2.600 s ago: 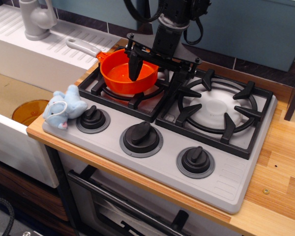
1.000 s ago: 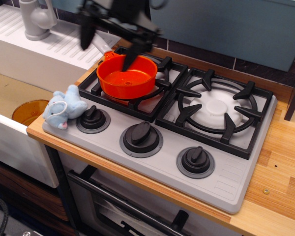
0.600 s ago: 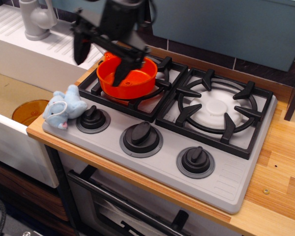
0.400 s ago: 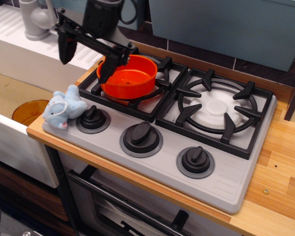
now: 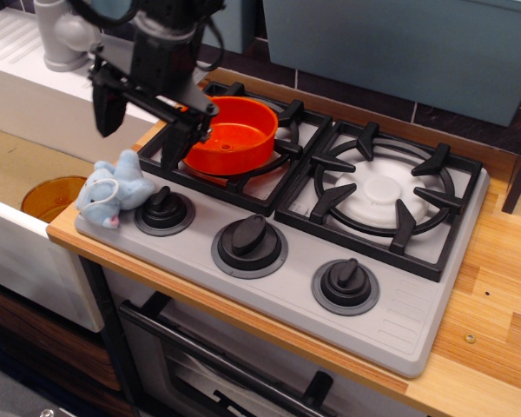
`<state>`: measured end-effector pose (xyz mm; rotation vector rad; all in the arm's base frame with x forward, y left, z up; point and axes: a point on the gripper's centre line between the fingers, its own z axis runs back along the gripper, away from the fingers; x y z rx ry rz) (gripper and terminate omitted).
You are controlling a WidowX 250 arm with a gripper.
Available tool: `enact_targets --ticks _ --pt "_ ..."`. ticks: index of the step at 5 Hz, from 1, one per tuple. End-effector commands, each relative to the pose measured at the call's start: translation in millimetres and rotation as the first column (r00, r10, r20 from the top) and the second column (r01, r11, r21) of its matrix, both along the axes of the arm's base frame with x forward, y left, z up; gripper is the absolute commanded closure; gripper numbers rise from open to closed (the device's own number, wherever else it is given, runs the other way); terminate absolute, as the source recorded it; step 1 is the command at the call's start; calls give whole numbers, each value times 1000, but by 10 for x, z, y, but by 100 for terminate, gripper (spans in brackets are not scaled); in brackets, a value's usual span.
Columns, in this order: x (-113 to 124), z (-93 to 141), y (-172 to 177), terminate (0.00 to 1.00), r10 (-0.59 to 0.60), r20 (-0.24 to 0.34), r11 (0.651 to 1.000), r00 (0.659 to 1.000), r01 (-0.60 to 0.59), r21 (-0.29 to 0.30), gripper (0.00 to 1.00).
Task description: End effector transition from pot or pan to object
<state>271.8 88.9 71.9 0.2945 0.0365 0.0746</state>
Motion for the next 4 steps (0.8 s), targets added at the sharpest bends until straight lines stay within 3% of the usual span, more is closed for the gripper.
enact_targets --ticks 1,2,3,4 --pt "-78 87 146 0 24 52 999 998 -26 35 0" --pt "-90 90 145 0 47 32 998 998 -48 32 0" --pt "-99 -69 171 0 52 44 998 998 -53 17 0" --pt "-65 -193 142 0 57 32 998 998 -56 -33 0"
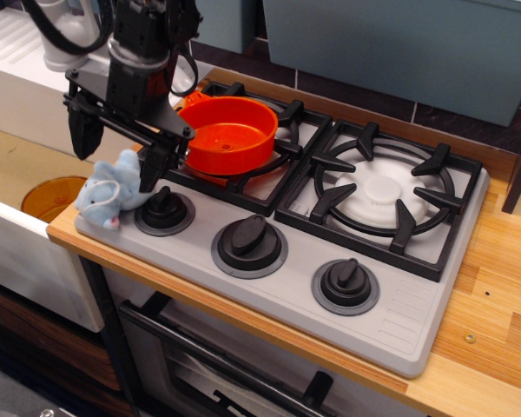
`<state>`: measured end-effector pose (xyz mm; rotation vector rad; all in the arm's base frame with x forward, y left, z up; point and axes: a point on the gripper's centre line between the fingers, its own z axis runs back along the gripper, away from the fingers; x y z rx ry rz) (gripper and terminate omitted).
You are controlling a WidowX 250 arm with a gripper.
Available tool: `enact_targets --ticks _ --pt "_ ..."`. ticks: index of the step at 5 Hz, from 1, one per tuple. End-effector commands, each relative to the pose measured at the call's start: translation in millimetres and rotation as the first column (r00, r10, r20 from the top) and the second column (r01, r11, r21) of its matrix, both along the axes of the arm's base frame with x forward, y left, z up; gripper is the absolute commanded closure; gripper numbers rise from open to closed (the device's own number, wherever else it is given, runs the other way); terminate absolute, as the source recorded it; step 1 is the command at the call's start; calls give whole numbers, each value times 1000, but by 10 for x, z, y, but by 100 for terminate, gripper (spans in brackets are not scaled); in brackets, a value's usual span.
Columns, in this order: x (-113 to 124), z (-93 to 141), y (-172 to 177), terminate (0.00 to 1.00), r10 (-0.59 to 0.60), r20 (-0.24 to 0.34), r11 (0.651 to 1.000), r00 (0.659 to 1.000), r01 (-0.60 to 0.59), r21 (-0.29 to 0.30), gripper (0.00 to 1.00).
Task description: End effector transition from pot or pan to object
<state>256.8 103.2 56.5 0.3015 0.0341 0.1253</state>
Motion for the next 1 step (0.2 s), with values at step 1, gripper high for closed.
enact_targets --ticks 1 --pt "215 -234 -28 100 -1 2 997 1000 1 -83 0"
